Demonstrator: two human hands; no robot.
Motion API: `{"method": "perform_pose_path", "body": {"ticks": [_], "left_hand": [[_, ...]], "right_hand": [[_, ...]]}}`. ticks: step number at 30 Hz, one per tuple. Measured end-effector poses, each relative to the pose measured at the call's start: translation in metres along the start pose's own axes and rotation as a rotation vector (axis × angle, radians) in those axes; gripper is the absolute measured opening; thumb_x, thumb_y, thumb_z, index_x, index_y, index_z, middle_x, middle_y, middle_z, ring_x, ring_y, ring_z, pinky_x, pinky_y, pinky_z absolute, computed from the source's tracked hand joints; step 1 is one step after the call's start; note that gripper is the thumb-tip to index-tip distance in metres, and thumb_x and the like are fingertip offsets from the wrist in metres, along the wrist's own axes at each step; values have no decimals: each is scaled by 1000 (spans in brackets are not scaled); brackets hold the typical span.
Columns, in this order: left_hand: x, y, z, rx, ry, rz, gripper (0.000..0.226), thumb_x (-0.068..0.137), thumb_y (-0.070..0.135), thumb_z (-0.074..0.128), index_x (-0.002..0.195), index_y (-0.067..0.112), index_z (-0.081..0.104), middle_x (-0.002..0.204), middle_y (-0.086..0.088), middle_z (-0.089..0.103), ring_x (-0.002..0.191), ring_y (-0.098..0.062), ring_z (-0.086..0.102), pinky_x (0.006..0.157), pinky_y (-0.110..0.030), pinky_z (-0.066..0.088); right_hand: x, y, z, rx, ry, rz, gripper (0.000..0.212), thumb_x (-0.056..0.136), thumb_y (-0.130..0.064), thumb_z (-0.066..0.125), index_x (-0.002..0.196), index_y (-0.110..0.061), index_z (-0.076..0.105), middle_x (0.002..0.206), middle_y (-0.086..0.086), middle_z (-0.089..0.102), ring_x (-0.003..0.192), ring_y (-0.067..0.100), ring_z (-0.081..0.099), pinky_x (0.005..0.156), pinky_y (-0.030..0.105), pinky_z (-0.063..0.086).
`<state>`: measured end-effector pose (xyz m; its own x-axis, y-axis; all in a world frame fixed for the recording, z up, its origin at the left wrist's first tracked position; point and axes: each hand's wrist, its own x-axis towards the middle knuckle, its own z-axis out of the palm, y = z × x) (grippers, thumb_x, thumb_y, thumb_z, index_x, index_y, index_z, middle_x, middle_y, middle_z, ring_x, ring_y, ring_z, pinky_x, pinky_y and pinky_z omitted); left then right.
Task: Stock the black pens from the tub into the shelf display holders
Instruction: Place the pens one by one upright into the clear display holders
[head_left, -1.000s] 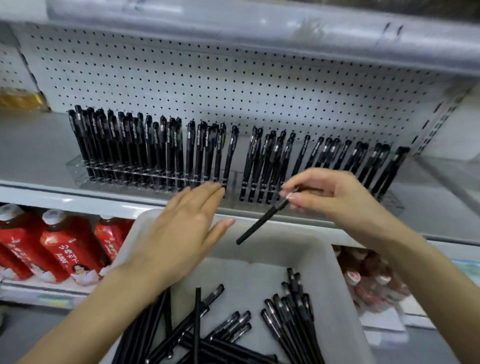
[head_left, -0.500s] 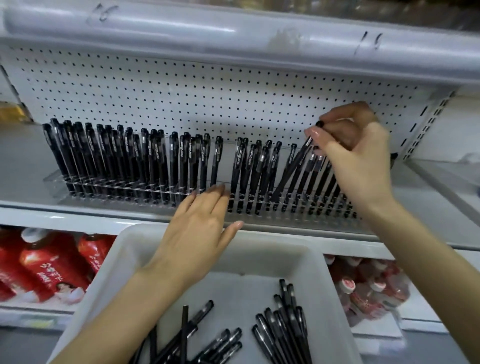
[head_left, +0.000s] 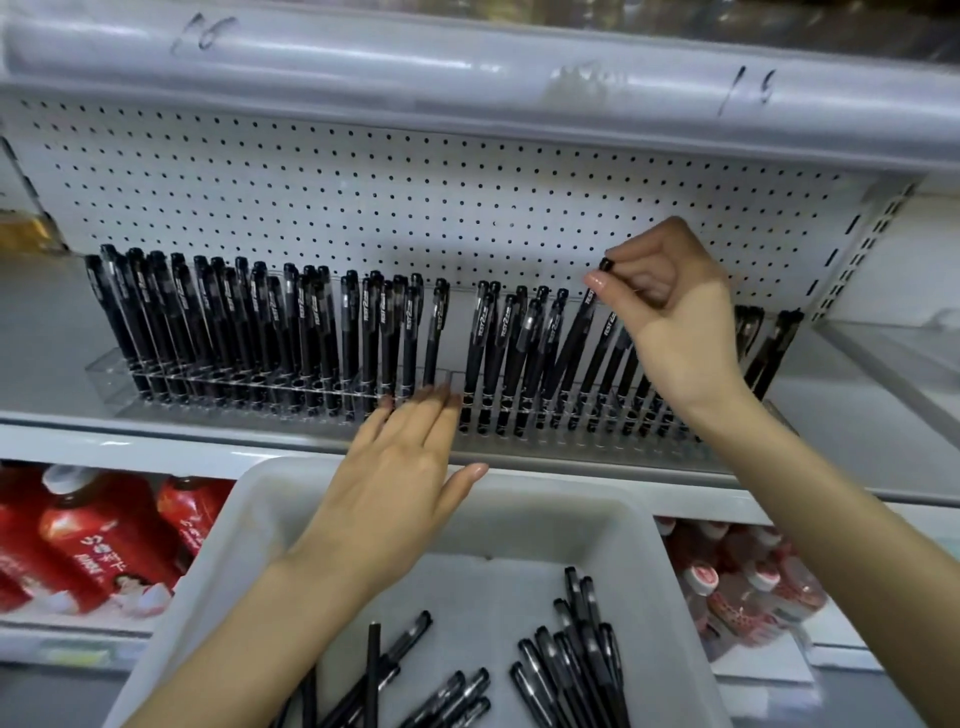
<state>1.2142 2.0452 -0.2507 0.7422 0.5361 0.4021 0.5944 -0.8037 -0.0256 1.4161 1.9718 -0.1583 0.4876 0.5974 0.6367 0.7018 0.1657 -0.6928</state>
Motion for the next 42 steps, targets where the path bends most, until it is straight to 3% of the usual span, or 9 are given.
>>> {"method": "perform_pose_path", "body": {"ticks": [8, 13, 16, 21, 25, 28, 31, 34, 42], "left_hand": [[0, -3, 1, -49, 6, 29, 58, 91, 48, 32, 121, 5, 58, 124, -8, 60, 118, -19, 46, 98, -41, 43], [1, -3, 1, -42, 0, 20, 59, 91, 49, 32, 122, 5, 58, 125, -8, 59, 118, -17, 43, 98, -41, 43], [0, -3, -1, -45, -36, 23, 60, 91, 50, 32, 124, 6, 58, 127, -6, 59, 119, -19, 51, 100, -40, 41], [-1, -6, -4, -34, -58, 52, 62, 92, 51, 30, 129, 6, 53, 131, -7, 56, 124, -19, 51, 106, -40, 27], [-10, -11, -21, -83, -89, 19, 71, 94, 56, 19, 144, 9, 34, 148, -6, 37, 138, -16, 31, 114, -34, 8], [-32, -22, -32, -166, -96, -77, 71, 95, 57, 20, 151, 16, 9, 159, 2, 8, 144, -8, 2, 116, -27, -7], [-63, -38, -40, -251, -121, -198, 79, 86, 62, 15, 152, 18, 8, 159, 4, 4, 144, -7, 0, 117, -28, -3], [-95, -57, -38, -348, -150, -318, 81, 86, 64, 20, 152, 18, 10, 159, 4, 6, 144, -7, 1, 115, -24, -1], [-128, -67, -32, -481, -221, -388, 86, 80, 62, 24, 151, 19, 1, 157, 12, -9, 143, -2, -2, 110, -15, -1]], "right_hand": [[-2, 8, 6, -108, -117, -33, 9, 81, -19, 73, 83, -15, 65, 83, -9, 68, 83, 10, 65, 84, 32, 53], [-1, 7, 1, -105, -134, -38, 6, 83, -16, 71, 85, -12, 66, 83, -12, 66, 80, 3, 62, 80, 11, 48], [-1, 4, -2, -115, -116, -33, 5, 83, -17, 70, 86, -16, 67, 84, -13, 66, 81, 0, 61, 79, 11, 48], [-7, -10, -3, -125, -107, -26, 18, 81, -19, 72, 78, -34, 62, 80, -22, 63, 79, -8, 59, 76, 6, 45], [-35, -33, 12, -36, -137, -105, 10, 81, -17, 72, 84, -25, 66, 81, -19, 64, 79, -2, 61, 76, 13, 48], [-67, -42, 35, 82, -291, -98, 6, 81, -13, 72, 85, -15, 67, 80, -12, 66, 77, 4, 63, 76, 21, 52], [-103, -35, 68, 123, -603, 12, 9, 78, -10, 75, 84, -15, 69, 80, -8, 68, 77, 4, 64, 77, 23, 53], [-136, -13, 99, 69, -840, 121, 10, 76, -8, 76, 81, -15, 72, 75, -14, 66, 69, -7, 59, 67, 8, 43], [-152, 31, 112, -141, -1034, 192, 17, 70, -15, 82, 86, -14, 76, 72, -16, 64, 63, -12, 56, 68, 8, 42]]}}
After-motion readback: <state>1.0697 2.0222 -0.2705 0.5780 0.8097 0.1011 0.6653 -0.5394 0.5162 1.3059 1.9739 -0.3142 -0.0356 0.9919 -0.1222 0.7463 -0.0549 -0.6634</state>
